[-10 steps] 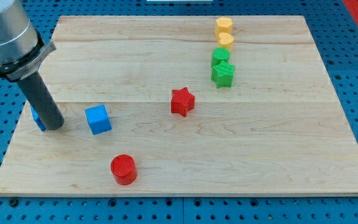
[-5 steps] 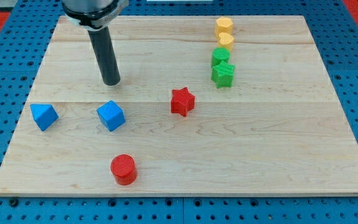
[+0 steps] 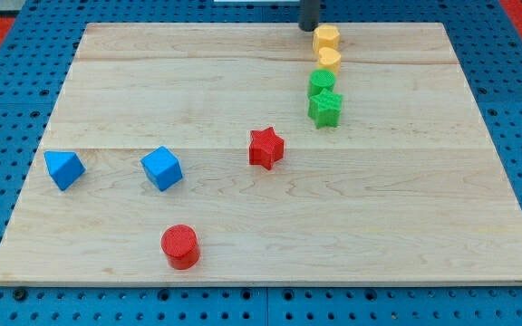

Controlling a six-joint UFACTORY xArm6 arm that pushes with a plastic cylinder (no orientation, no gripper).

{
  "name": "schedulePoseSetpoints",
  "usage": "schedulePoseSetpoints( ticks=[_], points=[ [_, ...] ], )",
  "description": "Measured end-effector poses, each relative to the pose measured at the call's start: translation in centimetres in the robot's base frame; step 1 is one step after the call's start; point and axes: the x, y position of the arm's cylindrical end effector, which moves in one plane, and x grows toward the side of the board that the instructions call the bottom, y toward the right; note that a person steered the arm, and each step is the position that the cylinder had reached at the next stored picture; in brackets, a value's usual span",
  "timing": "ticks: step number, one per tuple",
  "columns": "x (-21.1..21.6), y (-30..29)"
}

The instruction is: Push the yellow hexagon towards the bottom right of the board

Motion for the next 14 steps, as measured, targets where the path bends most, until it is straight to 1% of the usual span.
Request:
schedulePoseSetpoints(
  ticks=[1, 2, 5, 6, 9, 10, 11, 12, 13, 14],
  points=[
    [3.9, 0.7],
    [5.2, 1.7],
    [4.9, 1.7],
    [6.2, 3.4],
    [22.5, 4.0],
    [27.4, 2.5],
    [30.4, 0.8],
    [30.5, 0.2],
    [30.3, 6.4],
    [29.2, 6.8]
  ],
)
